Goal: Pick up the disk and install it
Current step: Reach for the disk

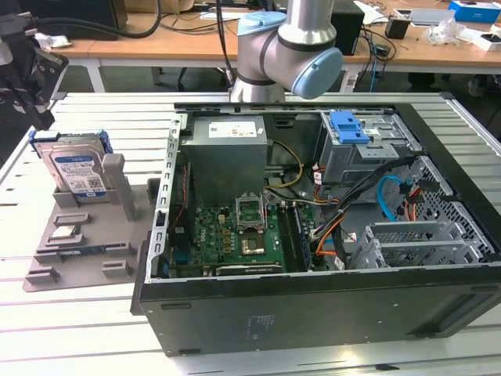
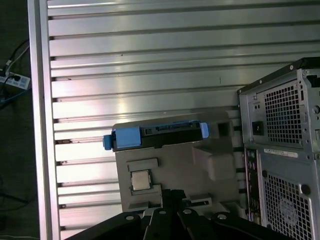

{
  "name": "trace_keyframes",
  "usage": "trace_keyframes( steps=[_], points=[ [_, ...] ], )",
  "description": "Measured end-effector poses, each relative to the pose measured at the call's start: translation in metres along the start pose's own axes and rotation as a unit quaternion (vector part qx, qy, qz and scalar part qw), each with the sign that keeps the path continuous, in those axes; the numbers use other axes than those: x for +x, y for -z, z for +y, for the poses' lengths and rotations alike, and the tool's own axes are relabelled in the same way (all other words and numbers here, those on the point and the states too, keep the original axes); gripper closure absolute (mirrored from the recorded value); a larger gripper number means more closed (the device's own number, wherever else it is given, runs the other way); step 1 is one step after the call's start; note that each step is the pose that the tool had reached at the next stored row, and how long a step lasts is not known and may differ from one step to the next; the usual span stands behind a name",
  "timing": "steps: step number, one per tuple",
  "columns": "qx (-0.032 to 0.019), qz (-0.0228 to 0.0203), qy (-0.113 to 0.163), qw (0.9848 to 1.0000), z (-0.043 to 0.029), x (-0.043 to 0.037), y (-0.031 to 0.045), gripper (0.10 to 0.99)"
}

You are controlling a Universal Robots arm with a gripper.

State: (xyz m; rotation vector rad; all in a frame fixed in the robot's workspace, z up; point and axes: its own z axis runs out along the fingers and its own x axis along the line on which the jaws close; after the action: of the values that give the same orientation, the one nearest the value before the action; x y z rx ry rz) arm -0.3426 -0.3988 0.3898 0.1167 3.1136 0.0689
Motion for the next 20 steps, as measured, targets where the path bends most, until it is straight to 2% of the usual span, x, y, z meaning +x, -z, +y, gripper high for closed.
trace_keyframes(
  steps=[7, 20],
  points=[
    [0.0, 0.0, 0.0, 1.0, -0.0006, 0.0069, -0.0007, 0.98],
    [0.0, 0.0, 0.0, 1.0, -0.0024, 0.0304, -0.002, 0.98]
  ],
)
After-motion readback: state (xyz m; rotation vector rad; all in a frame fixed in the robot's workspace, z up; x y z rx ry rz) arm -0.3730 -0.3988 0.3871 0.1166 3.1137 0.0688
